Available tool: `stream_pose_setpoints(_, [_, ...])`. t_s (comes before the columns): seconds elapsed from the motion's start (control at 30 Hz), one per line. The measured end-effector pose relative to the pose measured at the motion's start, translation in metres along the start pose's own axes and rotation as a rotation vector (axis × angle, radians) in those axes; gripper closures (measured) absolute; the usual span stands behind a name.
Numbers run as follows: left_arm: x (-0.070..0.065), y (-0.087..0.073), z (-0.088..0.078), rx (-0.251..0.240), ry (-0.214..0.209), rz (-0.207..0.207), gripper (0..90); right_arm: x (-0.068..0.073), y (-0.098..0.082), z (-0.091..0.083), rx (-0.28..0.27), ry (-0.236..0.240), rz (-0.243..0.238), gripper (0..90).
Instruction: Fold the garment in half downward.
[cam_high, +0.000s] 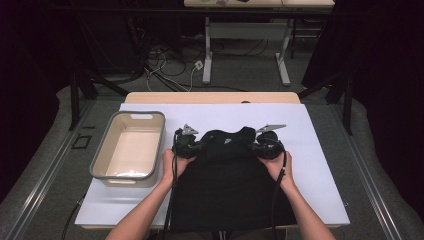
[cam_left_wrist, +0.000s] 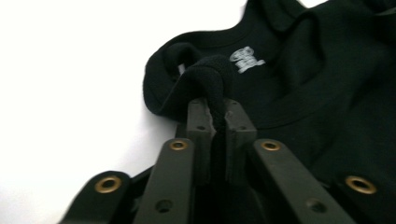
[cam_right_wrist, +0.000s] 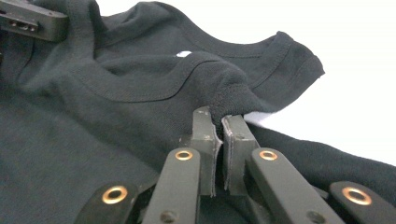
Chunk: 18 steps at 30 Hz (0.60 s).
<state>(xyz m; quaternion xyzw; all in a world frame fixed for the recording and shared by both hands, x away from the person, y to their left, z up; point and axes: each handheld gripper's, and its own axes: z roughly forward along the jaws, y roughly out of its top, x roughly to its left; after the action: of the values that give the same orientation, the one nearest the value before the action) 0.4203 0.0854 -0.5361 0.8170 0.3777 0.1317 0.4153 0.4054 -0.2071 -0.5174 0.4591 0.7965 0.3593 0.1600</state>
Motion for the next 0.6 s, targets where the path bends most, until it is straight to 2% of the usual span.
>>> stream_pose_setpoints(0.17, [-0.013, -0.008, -0.014, -0.027, -0.012, 0.079, 85.6, 0.008, -0.008, -0.014, 0.003, 0.002, -0.034, 86.4])
stream_pose_setpoints(0.33, [-0.023, -0.022, -0.027, -0.05, -0.027, 0.105, 84.7, 0.018, -0.017, -0.029, 0.017, 0.017, -0.055, 86.3])
stream_pose_setpoints(0.43, [-0.027, -0.033, -0.031, -0.039, -0.037, 0.115, 83.8, 0.025, -0.025, -0.032, 0.036, 0.026, -0.087, 86.0])
stream_pose_setpoints(0.5, [-0.03, -0.038, -0.031, -0.011, -0.04, 0.136, 82.8, 0.029, -0.031, -0.033, 0.054, 0.033, -0.103, 85.7])
stream_pose_setpoints(0.57, [-0.032, -0.042, -0.028, 0.003, -0.047, 0.134, 79.7, 0.03, -0.035, -0.034, 0.09, 0.033, -0.116, 83.6])
stream_pose_setpoints(0.6, [-0.032, -0.043, -0.027, 0.012, -0.049, 0.135, 76.5, 0.03, -0.037, -0.032, 0.075, 0.031, -0.11, 81.5])
